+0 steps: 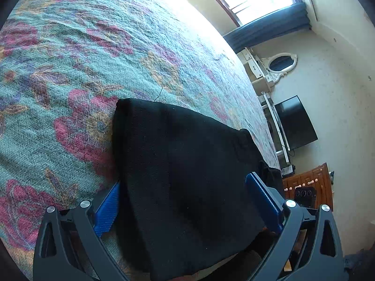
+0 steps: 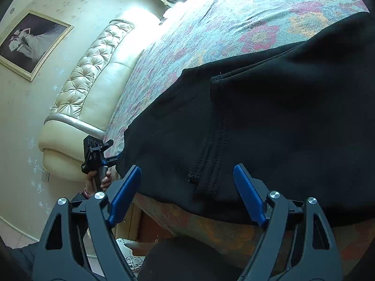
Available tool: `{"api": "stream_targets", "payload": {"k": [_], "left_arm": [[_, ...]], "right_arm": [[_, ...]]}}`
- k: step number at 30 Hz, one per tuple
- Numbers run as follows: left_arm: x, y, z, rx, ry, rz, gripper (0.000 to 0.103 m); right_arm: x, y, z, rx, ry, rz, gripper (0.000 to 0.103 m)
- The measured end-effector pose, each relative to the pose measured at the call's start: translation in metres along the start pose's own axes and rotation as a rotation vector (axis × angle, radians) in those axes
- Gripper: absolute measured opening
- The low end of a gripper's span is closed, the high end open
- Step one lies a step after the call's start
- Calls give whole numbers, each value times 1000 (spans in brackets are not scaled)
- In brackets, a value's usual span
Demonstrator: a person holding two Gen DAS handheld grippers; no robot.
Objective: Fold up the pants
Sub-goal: 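Grasp the end of the folded pants with the left gripper and lift it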
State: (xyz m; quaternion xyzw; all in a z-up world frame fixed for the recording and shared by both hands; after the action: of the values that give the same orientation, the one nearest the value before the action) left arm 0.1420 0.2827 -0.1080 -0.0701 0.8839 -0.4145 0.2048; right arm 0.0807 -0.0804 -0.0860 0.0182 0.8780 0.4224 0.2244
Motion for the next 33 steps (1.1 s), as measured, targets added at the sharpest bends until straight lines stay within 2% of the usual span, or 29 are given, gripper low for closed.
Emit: {"api": "stream_targets", "payload": {"k": [9,10,11,13,15,18,20,27,33], "left_arm": [[7,-9,8,43,-27,-55,97],[7,-11,10,36,-23,-57,88],[9,-12,12,23,-12,-70,58],[13,-2,19,-39,7,-143,23],[15,-2,18,-36,-9,-165,23],[15,-19,13,-84,-35,-117,18],[12,-36,7,-83,-57,-89,16],[2,-131,-7,21,-107,13,15],[6,-214,24,105,-71,78,15]], "right_arm": [[1,-1,-2,-18,-13,16,82],[2,-3,-2,-21,-14,18,82],[3,-3,-3,-23,-15,20,82],[4,-6,-5,-28,-21,27,82],[4,-7,-7,-33,-23,32,82],[4,-9,-12,-41,-24,34,82],[5,-11,-16,-47,-29,40,82],[9,-26,-34,-66,-50,78,82],[11,-31,-52,-80,-81,92,82]]}}
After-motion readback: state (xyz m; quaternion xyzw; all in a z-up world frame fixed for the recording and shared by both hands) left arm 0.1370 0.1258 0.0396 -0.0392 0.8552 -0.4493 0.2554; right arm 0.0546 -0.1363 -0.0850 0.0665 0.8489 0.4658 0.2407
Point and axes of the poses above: each gripper's, at about its wrist camera, not at the fingertips, and z roughly the way its jaws point, y to its left, x to its underside, the point moved 4 cm from there along z, roughly the way its jaws point, and after that the axes turned 4 degrees about -z, right-handed, at the moved point
